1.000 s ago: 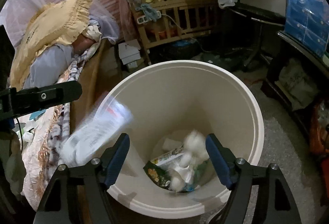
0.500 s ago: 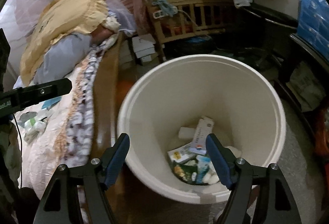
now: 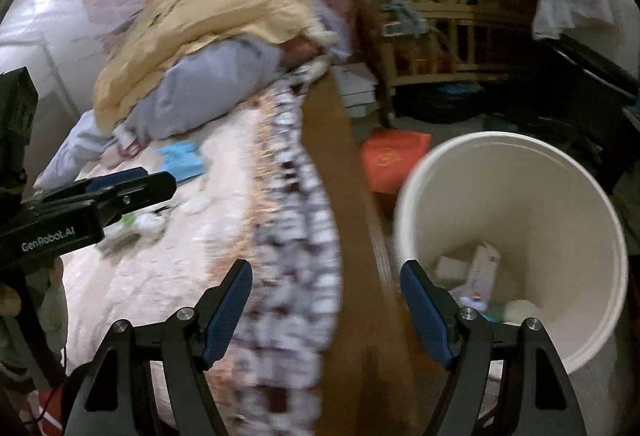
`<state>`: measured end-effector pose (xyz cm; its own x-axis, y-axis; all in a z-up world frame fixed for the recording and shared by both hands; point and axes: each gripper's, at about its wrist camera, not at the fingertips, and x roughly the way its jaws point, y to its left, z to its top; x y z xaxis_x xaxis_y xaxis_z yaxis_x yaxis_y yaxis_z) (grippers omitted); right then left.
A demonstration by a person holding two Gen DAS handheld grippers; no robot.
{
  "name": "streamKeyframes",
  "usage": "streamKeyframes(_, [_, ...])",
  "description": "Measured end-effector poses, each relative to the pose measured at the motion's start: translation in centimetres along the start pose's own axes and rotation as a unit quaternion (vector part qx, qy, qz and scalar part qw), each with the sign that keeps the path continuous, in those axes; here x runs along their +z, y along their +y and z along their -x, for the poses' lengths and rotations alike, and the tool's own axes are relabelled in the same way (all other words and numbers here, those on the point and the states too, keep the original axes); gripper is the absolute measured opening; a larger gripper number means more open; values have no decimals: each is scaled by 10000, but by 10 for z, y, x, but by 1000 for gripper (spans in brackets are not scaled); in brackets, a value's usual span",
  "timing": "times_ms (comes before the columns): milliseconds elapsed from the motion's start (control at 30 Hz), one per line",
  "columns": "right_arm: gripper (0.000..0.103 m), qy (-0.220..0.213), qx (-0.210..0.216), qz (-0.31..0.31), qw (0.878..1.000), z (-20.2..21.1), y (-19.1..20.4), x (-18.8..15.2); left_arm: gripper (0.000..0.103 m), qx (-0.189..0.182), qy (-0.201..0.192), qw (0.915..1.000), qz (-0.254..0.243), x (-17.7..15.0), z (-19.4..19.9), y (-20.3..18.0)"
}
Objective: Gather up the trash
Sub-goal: 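Move both open tools back over the remaining trash on the bed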
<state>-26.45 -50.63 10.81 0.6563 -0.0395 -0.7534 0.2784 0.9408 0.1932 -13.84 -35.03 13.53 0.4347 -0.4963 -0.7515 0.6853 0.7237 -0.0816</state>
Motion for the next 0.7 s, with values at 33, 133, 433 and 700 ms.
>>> streamKeyframes(33, [74,39,60,68,10000,-4,9,0,60,45,7,10000,32,-3,3,8])
streamKeyframes(133, [74,155,229,245,9993,-17,34,2,60,206,19,9997,164,-11,12,35])
streamKeyframes(433, [74,417,663,709,9944,-48,96,5,60,768,37,9952,605,-36,42,132])
streamKeyframes(700, [78,641,1063,1002,9872,-89,151,20,60,775,-1,9903,1156,-54,59,217])
